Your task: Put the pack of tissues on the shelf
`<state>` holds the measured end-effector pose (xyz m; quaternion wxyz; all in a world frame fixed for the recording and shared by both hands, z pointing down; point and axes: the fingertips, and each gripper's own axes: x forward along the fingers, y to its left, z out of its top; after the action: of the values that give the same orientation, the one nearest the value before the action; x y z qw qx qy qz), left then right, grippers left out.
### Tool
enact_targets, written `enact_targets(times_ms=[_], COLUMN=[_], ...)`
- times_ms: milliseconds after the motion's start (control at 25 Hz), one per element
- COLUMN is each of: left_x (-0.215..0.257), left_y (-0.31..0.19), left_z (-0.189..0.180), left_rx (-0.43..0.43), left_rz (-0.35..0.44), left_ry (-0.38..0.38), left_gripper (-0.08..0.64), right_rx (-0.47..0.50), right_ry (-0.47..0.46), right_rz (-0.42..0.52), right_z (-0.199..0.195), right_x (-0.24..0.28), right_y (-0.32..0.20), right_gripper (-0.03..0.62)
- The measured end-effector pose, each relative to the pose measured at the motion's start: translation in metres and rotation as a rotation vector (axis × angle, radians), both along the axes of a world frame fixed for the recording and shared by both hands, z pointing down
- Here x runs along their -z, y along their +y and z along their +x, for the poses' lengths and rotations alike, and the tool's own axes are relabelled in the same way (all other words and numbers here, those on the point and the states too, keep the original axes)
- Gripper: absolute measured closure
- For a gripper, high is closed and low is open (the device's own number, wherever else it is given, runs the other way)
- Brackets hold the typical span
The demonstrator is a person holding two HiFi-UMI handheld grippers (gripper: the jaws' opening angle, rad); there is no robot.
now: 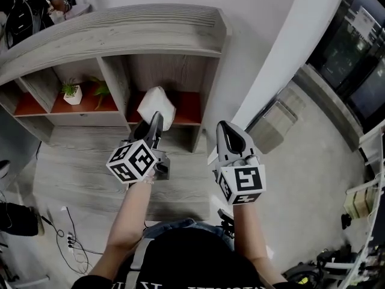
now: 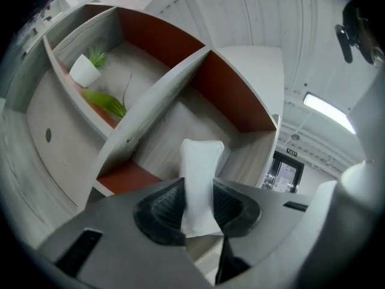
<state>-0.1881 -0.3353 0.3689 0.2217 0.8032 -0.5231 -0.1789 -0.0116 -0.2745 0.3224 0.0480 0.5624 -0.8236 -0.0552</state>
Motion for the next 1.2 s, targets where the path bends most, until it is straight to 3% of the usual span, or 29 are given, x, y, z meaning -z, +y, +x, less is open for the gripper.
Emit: enact_targets(times_ms=[200, 720, 1000, 1200], left_x=[-0.014, -0.043, -0.058, -0.06], left_y=[-0.01, -0.017, -0.014, -0.013], left_z=[-0.005, -0.018, -0.025, -0.023], left_rx=[0.006, 0.029, 0.09, 0.117], left_rz=[-0.068, -0.216, -0.298, -0.362], left_ry=[0.174, 0.709, 0.779, 0.737], left_gripper=[0.459, 0.459, 0.459, 0.459], right_rx=[-0.005, 0.029, 0.047, 0.045], right_ry=[0.003, -0.007, -0.018, -0.026], right_rz=[0.007, 0.017, 0.018, 0.015], right_z=[0.005, 0.002, -0.006, -0.005], right_x=[0.003, 0.005, 0.004, 0.002], right_y=[-0.006, -0.015, -0.015, -0.014], right_gripper=[0.575, 0.575, 0.575, 0.575])
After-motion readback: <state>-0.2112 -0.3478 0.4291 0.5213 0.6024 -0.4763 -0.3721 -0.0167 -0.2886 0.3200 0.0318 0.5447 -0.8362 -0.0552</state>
